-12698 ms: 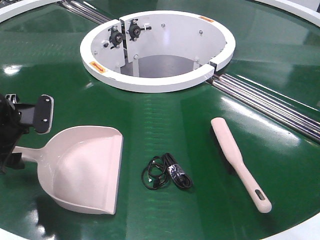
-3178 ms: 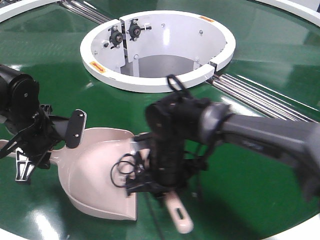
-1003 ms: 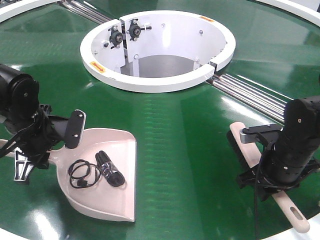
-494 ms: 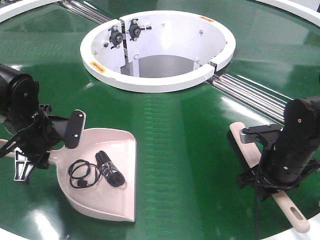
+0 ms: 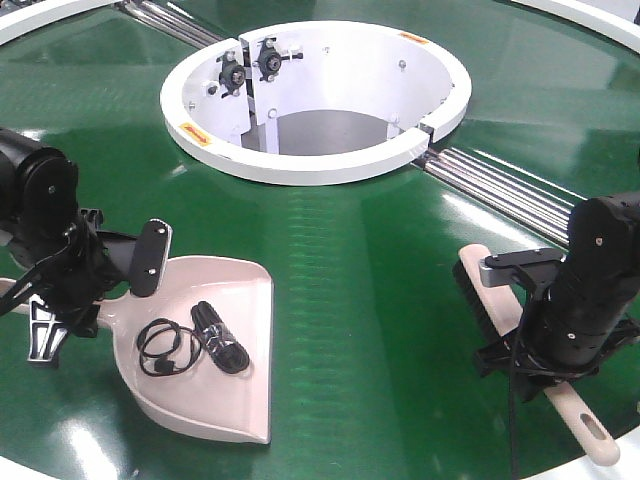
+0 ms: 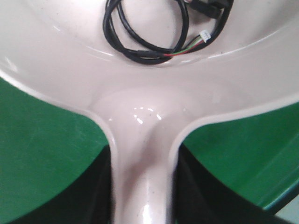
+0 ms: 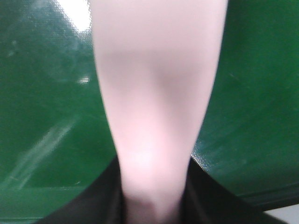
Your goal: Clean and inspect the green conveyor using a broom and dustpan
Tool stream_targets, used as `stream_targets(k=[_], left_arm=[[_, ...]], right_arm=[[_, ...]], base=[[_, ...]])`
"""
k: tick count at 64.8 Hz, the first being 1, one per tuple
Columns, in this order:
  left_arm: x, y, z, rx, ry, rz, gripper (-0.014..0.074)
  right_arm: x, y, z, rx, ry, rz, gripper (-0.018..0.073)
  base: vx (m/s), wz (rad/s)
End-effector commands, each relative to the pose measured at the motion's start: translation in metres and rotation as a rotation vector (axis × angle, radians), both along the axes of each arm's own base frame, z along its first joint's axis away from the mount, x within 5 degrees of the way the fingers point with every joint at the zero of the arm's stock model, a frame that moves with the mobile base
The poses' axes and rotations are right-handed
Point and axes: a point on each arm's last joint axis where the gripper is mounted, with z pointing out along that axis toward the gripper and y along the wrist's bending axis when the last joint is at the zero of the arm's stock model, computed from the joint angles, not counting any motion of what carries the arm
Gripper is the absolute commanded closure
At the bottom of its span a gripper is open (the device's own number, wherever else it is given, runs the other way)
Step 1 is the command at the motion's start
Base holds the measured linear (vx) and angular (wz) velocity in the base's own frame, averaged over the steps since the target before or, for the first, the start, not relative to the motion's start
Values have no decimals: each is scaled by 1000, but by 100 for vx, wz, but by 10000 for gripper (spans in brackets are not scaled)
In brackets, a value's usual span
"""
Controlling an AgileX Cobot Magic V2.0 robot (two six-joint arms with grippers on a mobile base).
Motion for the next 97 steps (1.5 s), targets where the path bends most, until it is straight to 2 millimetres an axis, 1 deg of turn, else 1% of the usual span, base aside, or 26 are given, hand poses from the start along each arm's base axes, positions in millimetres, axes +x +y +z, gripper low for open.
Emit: stream_targets(k=[1,7,16,23,36,45,52,61,68,74,78,89,97], left_arm=[[1,-2,19,-14,-84,-20,598],[1,-2,19,-7,-84,-22,582],[0,-1,19,-3,-69,-19,520],[-1,-1,18,1,-54,-16,442],[-4,-1,19,-7,-36,-8,265],[-8,-1,22,-15,-13,3,191],[-13,0,32,-23,-37,4,180],[-24,2,52,-56,-94,9,180],[-38,4,73,-105,-145,17,181],[-56,6,91,-151,-173,26,181],[-68,6,105,-203,-206,30,181],[-89,1,132,-378,-311,33,181],[-99,-5,142,-492,-336,39,181]], right_arm=[[2,-2,17,7,-72,5,561],[2,-2,17,8,-72,4,561],[2,-2,17,8,-72,4,561],[2,-2,17,8,-72,4,561],[2,-2,17,8,-72,4,561],[2,-2,17,8,-72,4,561],[2,-2,17,8,-72,4,561],[2,-2,17,8,-72,4,561],[2,-2,17,8,-72,4,561],[2,-2,17,8,-72,4,561],[2,-2,17,8,-72,4,561],[2,-2,17,8,-72,4,561],[2,-2,17,8,-72,4,561]], base=[[0,0],[0,0],[0,0],[0,0],[0,0],[0,0],[0,0],[0,0],[0,0],[0,0],[0,0],[0,0],[0,0]])
